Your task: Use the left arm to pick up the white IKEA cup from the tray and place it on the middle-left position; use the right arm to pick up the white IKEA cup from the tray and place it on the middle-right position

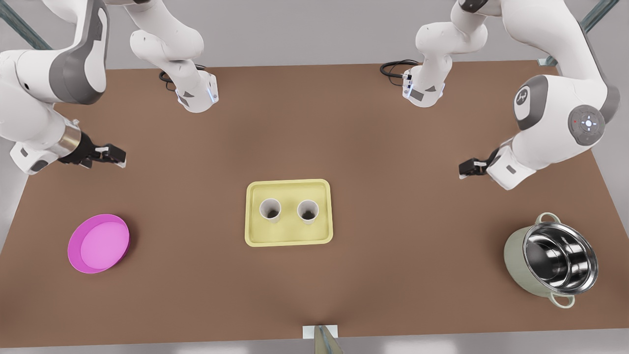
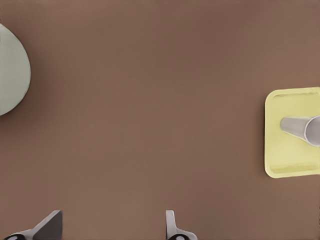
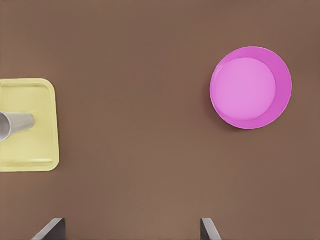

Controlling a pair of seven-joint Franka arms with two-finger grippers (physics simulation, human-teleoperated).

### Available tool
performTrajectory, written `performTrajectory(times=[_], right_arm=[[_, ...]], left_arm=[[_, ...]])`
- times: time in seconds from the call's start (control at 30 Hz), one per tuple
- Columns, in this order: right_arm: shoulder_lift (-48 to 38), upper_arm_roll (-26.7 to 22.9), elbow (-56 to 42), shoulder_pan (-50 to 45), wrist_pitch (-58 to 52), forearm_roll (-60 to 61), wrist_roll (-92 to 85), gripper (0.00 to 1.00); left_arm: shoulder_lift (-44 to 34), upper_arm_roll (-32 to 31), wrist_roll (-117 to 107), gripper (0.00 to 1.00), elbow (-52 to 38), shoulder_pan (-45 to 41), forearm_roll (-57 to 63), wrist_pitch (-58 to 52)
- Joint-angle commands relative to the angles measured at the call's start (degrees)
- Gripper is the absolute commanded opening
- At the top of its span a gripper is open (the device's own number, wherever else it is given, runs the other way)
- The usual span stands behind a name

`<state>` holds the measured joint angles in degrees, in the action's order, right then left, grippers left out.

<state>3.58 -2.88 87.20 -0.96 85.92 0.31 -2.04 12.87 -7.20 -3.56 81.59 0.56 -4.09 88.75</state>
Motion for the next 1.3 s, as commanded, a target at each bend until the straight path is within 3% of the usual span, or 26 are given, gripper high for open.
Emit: performTrajectory(times=[0.0,0.2,0.43,0.57,0.63,0.83,0.9,1.27], right_arm=[[0.11,-0.02,0.25,-0.28,4.78,-0.04,-0.77,1.0],[3.45,-0.11,0.25,-4.32,6.27,0.66,2.66,1.0],[14.35,-0.11,0.17,-20.57,18.93,2.77,18.38,1.0],[19.36,-0.11,-0.1,-28.22,26.84,2.86,26.12,1.0],[21.82,1.29,-0.19,-28.66,29.65,2.94,27.44,1.0],[28.24,2.35,0.43,-29.81,31.15,3.03,28.15,1.0],[28.5,2.52,2.19,-28.05,31.24,10.24,21.03,1.0],[29.12,1.91,6.23,-27.08,35.89,9.54,19.62,1.0]], left_arm=[[-0.04,-0.01,-1.63,1.0,0.24,-0.3,-0.57,7.14],[3.21,0.26,-1.01,1.0,-0.38,0.93,0.22,6.7],[4.97,0.17,-1.54,1.0,-0.9,0.49,0.22,9.15],[8.05,-0.01,-15.76,1.0,-0.9,-15.06,0.93,15.05],[15.25,-0.1,-24.83,1.0,-6.7,-18.75,2.16,16.62],[22.2,-0.01,-37.57,1.0,-6.88,-25.08,6.2,23.75],[23.25,-0.01,-43.11,1.0,-6.88,-27.81,8.22,24.71],[27.74,-0.01,-50.4,1.0,-6.62,-34.05,9.01,32.98]])
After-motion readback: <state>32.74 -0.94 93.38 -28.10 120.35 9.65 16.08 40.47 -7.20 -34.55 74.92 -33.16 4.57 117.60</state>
